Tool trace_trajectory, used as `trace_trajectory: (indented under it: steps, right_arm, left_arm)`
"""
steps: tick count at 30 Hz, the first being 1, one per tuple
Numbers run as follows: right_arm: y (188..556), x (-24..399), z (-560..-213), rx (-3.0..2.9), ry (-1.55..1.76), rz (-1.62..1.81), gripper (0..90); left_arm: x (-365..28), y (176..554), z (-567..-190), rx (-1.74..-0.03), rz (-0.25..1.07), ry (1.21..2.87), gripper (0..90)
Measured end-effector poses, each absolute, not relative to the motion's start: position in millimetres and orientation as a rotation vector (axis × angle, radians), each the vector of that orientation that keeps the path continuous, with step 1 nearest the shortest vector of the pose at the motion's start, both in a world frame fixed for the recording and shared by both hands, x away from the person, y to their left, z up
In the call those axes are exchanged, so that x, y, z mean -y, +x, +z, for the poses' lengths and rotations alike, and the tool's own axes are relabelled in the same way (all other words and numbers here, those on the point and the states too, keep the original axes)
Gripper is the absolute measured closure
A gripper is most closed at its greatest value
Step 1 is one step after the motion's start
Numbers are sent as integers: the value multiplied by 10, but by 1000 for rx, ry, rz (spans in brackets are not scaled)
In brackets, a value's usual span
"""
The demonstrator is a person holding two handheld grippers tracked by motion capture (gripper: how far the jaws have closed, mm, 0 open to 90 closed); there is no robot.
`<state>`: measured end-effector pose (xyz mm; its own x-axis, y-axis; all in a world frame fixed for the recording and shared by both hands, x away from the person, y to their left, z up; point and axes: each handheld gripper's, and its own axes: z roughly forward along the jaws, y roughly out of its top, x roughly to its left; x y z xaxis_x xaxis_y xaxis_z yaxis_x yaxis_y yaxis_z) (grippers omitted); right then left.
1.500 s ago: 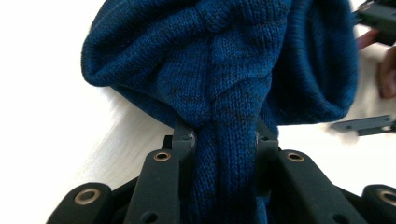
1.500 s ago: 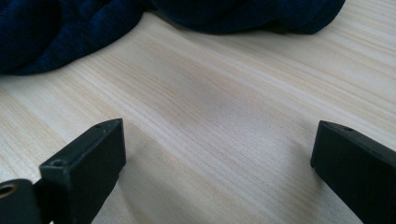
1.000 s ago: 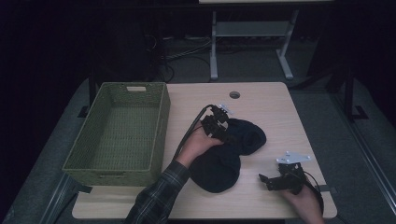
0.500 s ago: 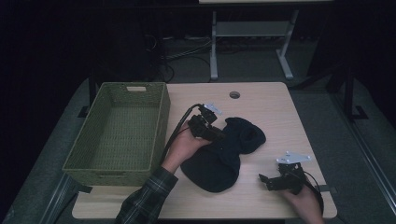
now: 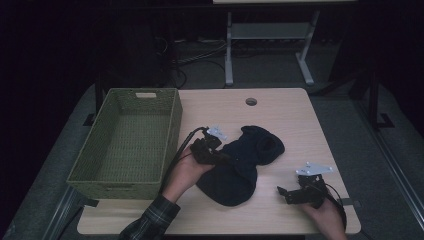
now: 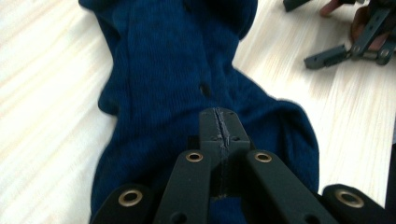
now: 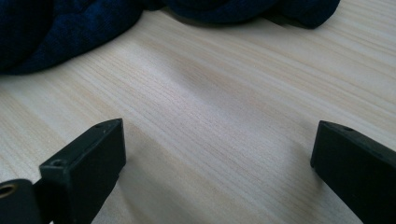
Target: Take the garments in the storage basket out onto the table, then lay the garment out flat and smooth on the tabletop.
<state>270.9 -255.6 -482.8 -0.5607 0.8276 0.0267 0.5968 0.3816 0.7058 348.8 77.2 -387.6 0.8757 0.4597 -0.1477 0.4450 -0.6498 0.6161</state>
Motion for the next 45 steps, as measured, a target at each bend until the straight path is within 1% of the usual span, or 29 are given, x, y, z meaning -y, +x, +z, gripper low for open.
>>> trace_trajectory:
  steps: [11, 19, 24, 28, 37, 42, 44, 45]
  right_arm:
    - [2708, 2556, -4828, -2317, 1246, 979, 30]
    - [2709, 2556, -4828, -2316, 1247, 977, 30]
    - [2709, 2556, -4828, -2316, 1247, 976, 30]
    - [2709, 2556, -4828, -2316, 1247, 975, 30]
    - [2715, 2555, -4828, -2320, 1244, 977, 28]
    - [2749, 2554, -4753, -2329, 1272, 957, 78]
    - [2757, 2572, -4696, -2329, 1275, 992, 144]
    - [2764, 2580, -4668, -2319, 1276, 1009, 144]
  left_arm:
    - [-949, 3222, -4094, -685, 87, 2390, 898]
    - [-918, 3026, -4327, -700, 67, 2454, 898]
    - [-901, 2988, -4480, -703, 32, 2503, 898]
    - [-900, 2975, -4486, -688, 32, 2504, 898]
    - [-946, 2991, -4510, -714, -3, 2460, 899]
    - [-954, 2993, -4515, -716, -8, 2455, 899]
    - [-959, 2999, -4518, -721, -19, 2448, 898]
    - [-964, 3004, -4516, -717, -21, 2452, 899]
